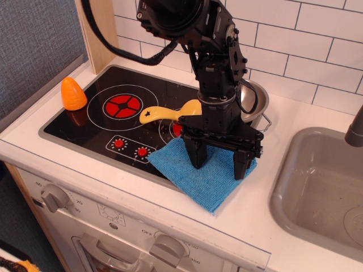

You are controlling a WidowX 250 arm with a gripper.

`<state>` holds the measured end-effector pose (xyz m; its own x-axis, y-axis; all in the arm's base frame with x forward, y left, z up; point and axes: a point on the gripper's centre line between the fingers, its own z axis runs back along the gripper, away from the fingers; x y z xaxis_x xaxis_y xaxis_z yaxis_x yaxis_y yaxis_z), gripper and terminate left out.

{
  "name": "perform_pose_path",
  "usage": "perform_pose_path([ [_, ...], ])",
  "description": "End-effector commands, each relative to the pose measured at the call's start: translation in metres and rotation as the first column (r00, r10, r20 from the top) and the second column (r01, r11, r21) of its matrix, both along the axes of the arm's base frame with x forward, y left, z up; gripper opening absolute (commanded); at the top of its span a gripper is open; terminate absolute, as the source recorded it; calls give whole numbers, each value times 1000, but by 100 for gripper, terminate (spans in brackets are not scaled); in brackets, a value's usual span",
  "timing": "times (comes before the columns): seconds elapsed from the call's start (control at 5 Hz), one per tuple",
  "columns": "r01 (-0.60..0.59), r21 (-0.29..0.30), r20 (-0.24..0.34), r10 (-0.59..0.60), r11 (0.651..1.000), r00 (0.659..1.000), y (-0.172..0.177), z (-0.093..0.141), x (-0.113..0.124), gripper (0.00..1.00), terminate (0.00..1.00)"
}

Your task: Move the blue towel so its below the pan.

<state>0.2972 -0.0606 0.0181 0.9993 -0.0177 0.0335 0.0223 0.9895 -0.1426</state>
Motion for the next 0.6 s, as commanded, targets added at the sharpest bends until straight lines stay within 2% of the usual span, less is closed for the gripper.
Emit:
perform_pose_path([
  [0.0, -64, -5, 109, 64, 998, 992, 25, 55, 4, 100, 0],
  [0.4, -91, -14, 143, 92, 996, 985, 27, 94, -8, 100, 0],
])
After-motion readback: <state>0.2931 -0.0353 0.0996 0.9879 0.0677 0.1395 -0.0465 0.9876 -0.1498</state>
